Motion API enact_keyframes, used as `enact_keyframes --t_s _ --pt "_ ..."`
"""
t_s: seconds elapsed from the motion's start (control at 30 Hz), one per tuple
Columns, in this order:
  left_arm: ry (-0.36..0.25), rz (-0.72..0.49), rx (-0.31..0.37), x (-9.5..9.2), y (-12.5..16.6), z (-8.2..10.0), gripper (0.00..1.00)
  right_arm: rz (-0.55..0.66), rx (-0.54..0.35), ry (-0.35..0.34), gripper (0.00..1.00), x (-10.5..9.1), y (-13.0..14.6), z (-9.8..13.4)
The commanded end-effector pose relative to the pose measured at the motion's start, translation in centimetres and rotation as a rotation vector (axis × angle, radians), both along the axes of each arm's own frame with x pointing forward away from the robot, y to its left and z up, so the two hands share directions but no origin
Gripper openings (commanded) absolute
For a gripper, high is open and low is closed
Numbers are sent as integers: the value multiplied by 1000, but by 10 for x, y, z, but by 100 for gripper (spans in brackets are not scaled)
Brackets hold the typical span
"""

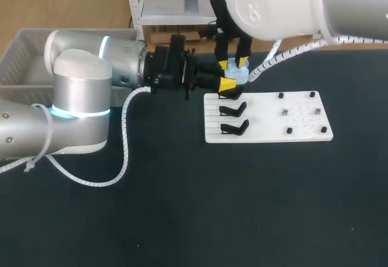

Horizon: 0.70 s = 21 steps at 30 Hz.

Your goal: Pick up each earbud case from the left stands, insert the matching earbuds, close the lid, and place the case in the box.

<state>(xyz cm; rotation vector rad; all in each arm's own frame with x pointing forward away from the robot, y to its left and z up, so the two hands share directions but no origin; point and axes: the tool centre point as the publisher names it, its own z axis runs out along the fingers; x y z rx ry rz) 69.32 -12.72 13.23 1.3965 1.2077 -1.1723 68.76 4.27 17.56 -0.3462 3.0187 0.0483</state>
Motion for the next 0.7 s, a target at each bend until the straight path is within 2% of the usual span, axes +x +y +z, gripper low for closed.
enact_keyframes --t_s 0.03,0.13,0.2,0.37,0.43,0.6,0.7 --pt "-3 4 -2 -1 0 -1 0 -6 20 -15 100 -7 -6 14" --pt "-3 4 -2 -1 0 -1 0 -30 66 -22 100 -9 -12 25" --pt "-3 4 -2 -1 0 -1 0 -81 89 -50 100 -4 -18 30" --pt "-3 4 -2 -1 0 -1 0 -313 130 -199 100 22 -30 33" --pt "-3 4 -2 -1 0 -1 0 -396 141 -234 100 31 -34 31" --pt "-3 4 -2 -1 0 -1 0 -487 125 -256 100 45 -41 21" --pt "-3 4 -2 -1 0 -1 0 -515 105 -244 100 51 -45 12"
